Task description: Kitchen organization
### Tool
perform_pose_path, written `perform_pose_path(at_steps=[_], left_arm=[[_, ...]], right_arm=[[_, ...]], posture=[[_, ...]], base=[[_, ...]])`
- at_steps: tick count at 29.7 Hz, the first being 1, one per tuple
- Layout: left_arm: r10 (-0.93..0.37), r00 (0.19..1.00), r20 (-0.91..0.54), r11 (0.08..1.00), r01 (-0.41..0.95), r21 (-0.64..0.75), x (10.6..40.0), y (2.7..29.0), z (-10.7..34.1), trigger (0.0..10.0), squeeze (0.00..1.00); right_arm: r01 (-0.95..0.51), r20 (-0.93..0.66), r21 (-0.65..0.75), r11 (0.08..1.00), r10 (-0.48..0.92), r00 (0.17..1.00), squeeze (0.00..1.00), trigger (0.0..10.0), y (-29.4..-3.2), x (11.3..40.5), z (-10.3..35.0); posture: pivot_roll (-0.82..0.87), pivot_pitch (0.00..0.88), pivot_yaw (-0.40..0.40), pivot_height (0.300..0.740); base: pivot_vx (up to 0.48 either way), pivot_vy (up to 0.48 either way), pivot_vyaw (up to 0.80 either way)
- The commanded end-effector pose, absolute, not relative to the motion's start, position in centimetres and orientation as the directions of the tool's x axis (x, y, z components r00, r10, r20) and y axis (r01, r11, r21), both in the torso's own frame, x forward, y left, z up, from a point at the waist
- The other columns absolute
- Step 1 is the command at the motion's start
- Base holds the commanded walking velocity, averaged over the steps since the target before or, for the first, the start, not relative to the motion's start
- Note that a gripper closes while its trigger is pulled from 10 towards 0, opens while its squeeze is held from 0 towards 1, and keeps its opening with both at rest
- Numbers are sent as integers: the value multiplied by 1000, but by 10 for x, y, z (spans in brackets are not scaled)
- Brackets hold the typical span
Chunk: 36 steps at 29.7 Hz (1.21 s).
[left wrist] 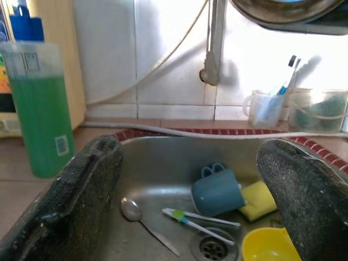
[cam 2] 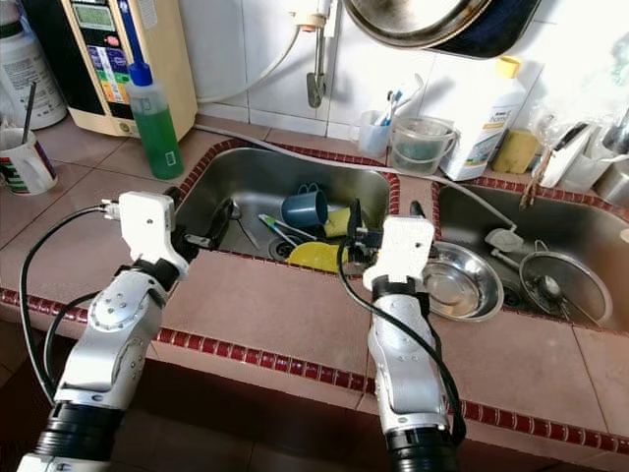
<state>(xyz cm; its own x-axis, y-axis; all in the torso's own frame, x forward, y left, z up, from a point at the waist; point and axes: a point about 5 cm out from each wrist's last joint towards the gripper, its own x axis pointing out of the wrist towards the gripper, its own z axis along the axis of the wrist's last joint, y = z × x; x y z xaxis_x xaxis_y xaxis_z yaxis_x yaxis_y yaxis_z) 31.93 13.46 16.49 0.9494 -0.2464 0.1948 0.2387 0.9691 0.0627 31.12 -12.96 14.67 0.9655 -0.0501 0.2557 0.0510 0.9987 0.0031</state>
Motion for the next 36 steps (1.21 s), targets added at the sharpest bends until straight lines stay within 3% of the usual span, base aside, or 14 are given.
perform_pose_path(at_steps=[1, 12, 36], left_arm=[[-224, 959, 175, 974, 217, 58, 317, 137, 156, 10000, 0], [-165, 968, 191, 986, 157, 55, 312, 143, 155, 10000, 0], [-207, 957, 202, 976, 189, 105, 303, 133, 154, 10000, 0]], right_arm=[[57, 226, -10, 998, -54, 973, 0, 10000, -131, 311, 139], [34, 246, -81, 996, -13, 969, 0, 10000, -132, 318, 141], [105, 253, -119, 987, -72, 965, 0, 10000, -142, 311, 137]], posture=[[-171, 0, -31, 732], [-145, 0, -66, 732], [-152, 0, -73, 732]], base=[[0, 0, 0], [0, 0, 0], [0, 0, 0]])
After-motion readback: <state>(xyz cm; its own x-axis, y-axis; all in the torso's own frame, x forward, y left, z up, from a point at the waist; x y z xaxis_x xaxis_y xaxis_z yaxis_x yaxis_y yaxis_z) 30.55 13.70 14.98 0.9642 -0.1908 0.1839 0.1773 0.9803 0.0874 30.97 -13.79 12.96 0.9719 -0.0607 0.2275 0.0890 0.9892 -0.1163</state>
